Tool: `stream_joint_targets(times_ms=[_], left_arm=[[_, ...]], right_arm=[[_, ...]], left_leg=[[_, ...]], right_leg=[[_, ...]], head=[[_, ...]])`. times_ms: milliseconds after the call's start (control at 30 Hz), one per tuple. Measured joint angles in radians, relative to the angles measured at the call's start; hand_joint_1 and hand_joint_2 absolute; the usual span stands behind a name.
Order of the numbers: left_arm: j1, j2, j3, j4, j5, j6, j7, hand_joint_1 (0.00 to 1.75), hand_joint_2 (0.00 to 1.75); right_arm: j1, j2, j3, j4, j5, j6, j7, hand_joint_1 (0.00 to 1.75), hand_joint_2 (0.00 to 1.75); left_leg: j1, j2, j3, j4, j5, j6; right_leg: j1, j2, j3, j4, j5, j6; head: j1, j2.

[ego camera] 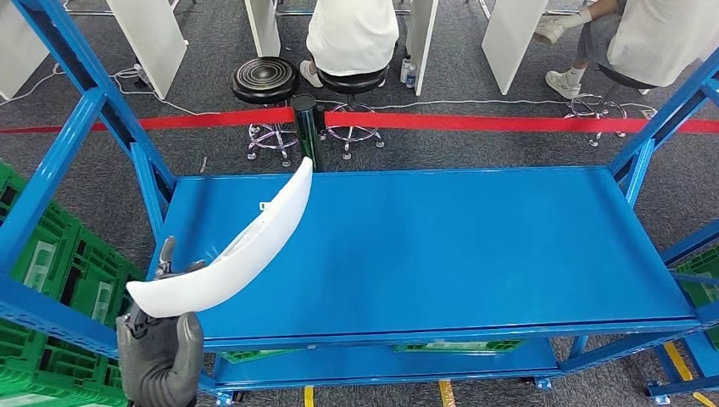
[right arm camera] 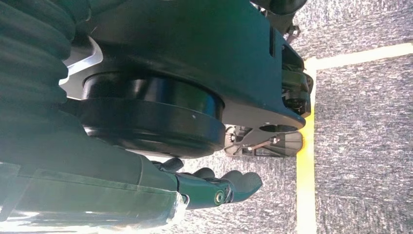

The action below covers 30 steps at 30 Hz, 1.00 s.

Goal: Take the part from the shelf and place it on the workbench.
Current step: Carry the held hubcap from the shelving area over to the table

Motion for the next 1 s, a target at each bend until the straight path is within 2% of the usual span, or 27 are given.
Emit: stream_joint_targets(times_ms=[167,233,267,333,367,400,433,467,500,533,567,633,700,733,767,833,867,900,933,967,1000], left_arm=[[0.0,0.005,-0.002,-0.02,-0.009,-0.03,0.0,1.75,1.75],[0.0,0.006,-0.002,-0.028,-0.01,-0.035,0.0,1.75,1.75],[0.0,0.006,-0.002,-0.031,-0.012,-0.04,0.0,1.75,1.75],[0.001,0.007,-0.002,-0.034,-0.018,-0.055,0.0,1.75,1.75],[0.001,0.007,-0.002,-0.034,-0.021,-0.063,0.0,1.75,1.75],[0.002,0.007,-0.002,-0.035,-0.024,-0.071,0.0,1.75,1.75],[0.003,0.007,-0.001,-0.035,-0.025,-0.079,0.0,1.75,1.75],[0.004,0.007,-0.001,-0.037,-0.026,-0.086,0.0,1.75,1.75],[0.005,0.007,-0.001,-0.039,-0.026,-0.092,0.0,1.75,1.75],[0.006,0.007,0.0,-0.042,-0.026,-0.097,0.0,1.75,1.75],[0.007,0.007,0.0,-0.045,-0.026,-0.102,0.0,1.75,1.75],[0.009,0.007,0.0,-0.051,-0.026,-0.109,0.0,1.75,1.75],[0.011,0.007,0.001,-0.056,-0.026,-0.113,0.0,1.75,1.75],[0.012,0.007,0.001,-0.058,-0.026,-0.113,0.0,1.75,1.75],[0.013,0.007,0.001,-0.06,-0.026,-0.114,0.0,1.75,1.75],[0.015,0.007,0.001,-0.062,-0.027,-0.114,0.0,1.75,1.75],[0.016,0.007,0.001,-0.063,-0.026,-0.115,0.0,1.75,1.75],[0.017,0.007,0.001,-0.063,-0.023,-0.117,0.0,1.75,1.75],[0.017,0.007,0.002,-0.063,-0.019,-0.119,0.0,1.75,1.75],[0.017,0.008,0.003,-0.064,-0.015,-0.123,0.0,1.75,1.75],[0.017,0.008,0.005,-0.064,-0.012,-0.126,0.0,1.75,1.75]], right_arm=[[-0.003,0.0,0.0,0.0,-0.002,-0.002,-0.002,0.0,1.75],[-0.003,-0.001,0.0,0.0,-0.002,-0.002,-0.003,0.0,1.75],[-0.003,-0.002,0.0,0.0,-0.002,-0.002,-0.003,0.0,1.75],[-0.003,-0.004,0.0,0.0,-0.003,-0.004,-0.004,0.0,1.75],[-0.003,-0.005,0.0,0.0,-0.003,-0.004,-0.005,0.0,1.75],[-0.003,-0.005,0.0,0.0,-0.003,-0.005,-0.005,0.0,1.75],[-0.004,-0.006,0.0,0.0,-0.004,-0.006,-0.006,0.0,1.75],[-0.004,-0.006,0.0,0.0,-0.004,-0.006,-0.007,0.0,1.75],[-0.005,-0.006,0.0,0.0,-0.004,-0.007,-0.008,0.0,1.75],[-0.005,-0.007,0.0,0.0,-0.004,-0.007,-0.009,0.0,1.75],[-0.006,-0.008,0.0,0.0,-0.003,-0.007,-0.01,0.0,1.75],[-0.007,-0.008,0.0,0.0,-0.002,-0.008,-0.01,0.0,1.75],[-0.008,-0.008,0.0,-0.001,-0.001,-0.008,-0.01,0.0,1.75],[-0.008,-0.007,0.0,-0.001,-0.001,-0.008,-0.01,0.0,1.75],[-0.009,-0.006,-0.001,-0.001,-0.001,-0.008,-0.01,0.0,1.75],[-0.008,-0.005,-0.001,-0.001,-0.001,-0.008,-0.009,0.0,1.75],[-0.008,-0.004,-0.001,-0.001,-0.001,-0.007,-0.008,0.0,1.75],[-0.007,-0.004,-0.001,-0.002,-0.001,-0.007,-0.007,0.0,1.75],[-0.007,-0.003,-0.001,-0.002,0.0,-0.007,-0.006,0.0,1.75],[-0.007,-0.002,-0.001,-0.002,0.001,-0.007,-0.005,0.0,1.75],[-0.008,-0.001,-0.001,-0.002,0.002,-0.007,-0.004,0.0,1.75]], left_leg=[[-0.005,0.001,-0.001,0.0,0.001,0.018],[0.0,0.004,0.0,-0.009,0.012,0.029],[0.002,0.005,-0.001,-0.013,0.016,0.033],[0.001,0.007,-0.006,-0.015,0.02,0.038],[0.0,0.007,-0.007,-0.014,0.021,0.038],[-0.002,0.006,-0.009,-0.014,0.022,0.039],[-0.004,0.005,-0.009,-0.013,0.022,0.038],[-0.005,0.004,-0.009,-0.012,0.022,0.038],[-0.006,0.003,-0.01,-0.01,0.023,0.037],[-0.008,0.002,-0.011,-0.009,0.024,0.035],[-0.009,0.001,-0.013,-0.008,0.026,0.03],[-0.009,0.002,-0.02,-0.007,0.034,0.017],[-0.006,0.004,-0.028,-0.004,0.033,0.003],[-0.005,0.004,-0.036,0.01,0.015,-0.003],[-0.004,0.004,-0.05,0.042,-0.018,-0.007],[-0.001,0.002,-0.091,0.159,-0.107,-0.014],[-0.001,0.002,-0.109,0.219,-0.139,-0.017],[0.001,0.001,-0.115,0.256,-0.15,-0.021],[0.003,0.002,-0.105,0.26,-0.139,-0.023],[0.006,0.002,-0.076,0.229,-0.112,-0.026],[0.01,0.002,-0.034,0.172,-0.082,-0.029]], right_leg=[[-0.006,0.0,0.005,-0.006,0.003,0.016],[-0.005,0.001,-0.002,0.012,-0.017,0.021],[-0.004,0.001,-0.018,0.053,-0.046,0.023],[-0.003,0.002,-0.077,0.19,-0.121,0.024],[-0.003,0.002,-0.105,0.254,-0.145,0.025],[-0.003,0.002,-0.12,0.287,-0.145,0.024],[-0.003,0.001,-0.118,0.28,-0.124,0.021],[-0.002,0.001,-0.1,0.236,-0.087,0.016],[-0.001,0.001,-0.071,0.168,-0.044,0.009],[0.002,0.001,-0.042,0.103,-0.015,0.002],[0.005,0.001,-0.021,0.053,0.003,-0.005],[0.011,0.001,-0.01,0.016,0.009,-0.014],[0.011,0.0,-0.018,0.008,0.019,-0.025],[0.01,-0.001,-0.023,0.004,0.027,-0.033],[0.008,-0.002,-0.03,-0.001,0.036,-0.04],[0.008,-0.004,-0.05,-0.001,0.05,-0.047],[0.008,-0.005,-0.061,0.001,0.057,-0.047],[0.007,-0.005,-0.073,0.004,0.064,-0.045],[0.007,-0.005,-0.084,0.008,0.07,-0.043],[0.005,-0.005,-0.096,0.013,0.075,-0.039],[0.003,-0.004,-0.108,0.021,0.08,-0.034]], head=[[-0.002,0.0],[-0.001,0.0],[0.004,0.0],[0.014,0.0],[0.02,0.0],[0.022,0.0],[0.025,0.0],[0.028,0.0],[0.03,0.0],[0.032,0.0],[0.032,0.0],[0.032,0.0],[0.032,0.0],[0.03,0.0],[0.025,0.0],[0.012,0.0],[0.007,0.0],[0.003,0.0],[-0.001,0.0],[-0.004,0.0],[-0.006,0.0]])
